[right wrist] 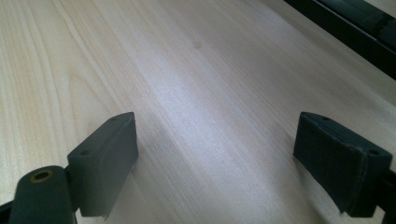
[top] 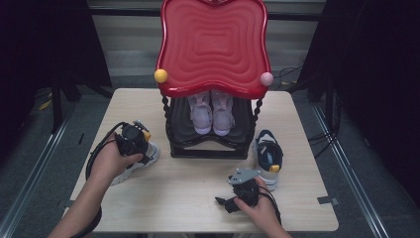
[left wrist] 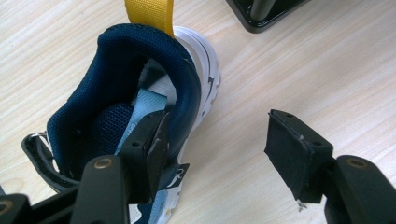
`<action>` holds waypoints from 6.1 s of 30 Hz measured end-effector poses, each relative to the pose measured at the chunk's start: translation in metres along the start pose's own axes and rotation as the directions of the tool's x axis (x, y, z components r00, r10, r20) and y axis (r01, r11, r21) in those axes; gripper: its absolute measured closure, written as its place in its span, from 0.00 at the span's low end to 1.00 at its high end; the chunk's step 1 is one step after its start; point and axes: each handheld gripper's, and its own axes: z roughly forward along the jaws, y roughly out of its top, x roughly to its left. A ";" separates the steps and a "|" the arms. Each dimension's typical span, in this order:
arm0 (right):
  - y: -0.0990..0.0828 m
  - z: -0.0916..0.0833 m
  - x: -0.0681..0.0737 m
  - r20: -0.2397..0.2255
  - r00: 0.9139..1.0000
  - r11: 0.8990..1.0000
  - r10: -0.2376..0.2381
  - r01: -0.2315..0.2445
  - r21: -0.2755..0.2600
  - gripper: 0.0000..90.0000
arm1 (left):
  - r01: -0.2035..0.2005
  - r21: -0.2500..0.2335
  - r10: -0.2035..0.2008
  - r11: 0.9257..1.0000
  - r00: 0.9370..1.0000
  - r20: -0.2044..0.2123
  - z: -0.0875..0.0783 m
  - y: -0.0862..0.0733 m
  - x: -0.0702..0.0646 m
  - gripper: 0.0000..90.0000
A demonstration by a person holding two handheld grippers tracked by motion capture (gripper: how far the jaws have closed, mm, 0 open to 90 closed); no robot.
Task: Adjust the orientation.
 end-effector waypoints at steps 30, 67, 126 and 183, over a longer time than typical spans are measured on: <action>0.001 0.001 -0.001 0.001 1.000 1.000 -0.004 0.004 0.000 0.14 | -0.001 0.003 0.001 1.000 1.000 -0.006 0.000 0.000 0.016 0.46; 0.002 0.002 -0.001 -0.003 1.000 1.000 -0.003 0.003 0.004 0.14 | 0.078 -0.066 -0.073 0.995 0.994 0.081 0.027 -0.001 0.006 0.54; 0.004 0.004 -0.001 0.003 1.000 1.000 -0.001 0.001 0.007 0.14 | 0.206 0.018 -0.207 0.978 0.965 0.163 0.025 -0.008 -0.028 0.49; 0.005 0.005 -0.001 0.005 1.000 1.000 -0.001 0.001 0.006 0.14 | 0.079 0.102 -0.102 0.992 0.964 0.246 0.032 -0.007 -0.036 0.77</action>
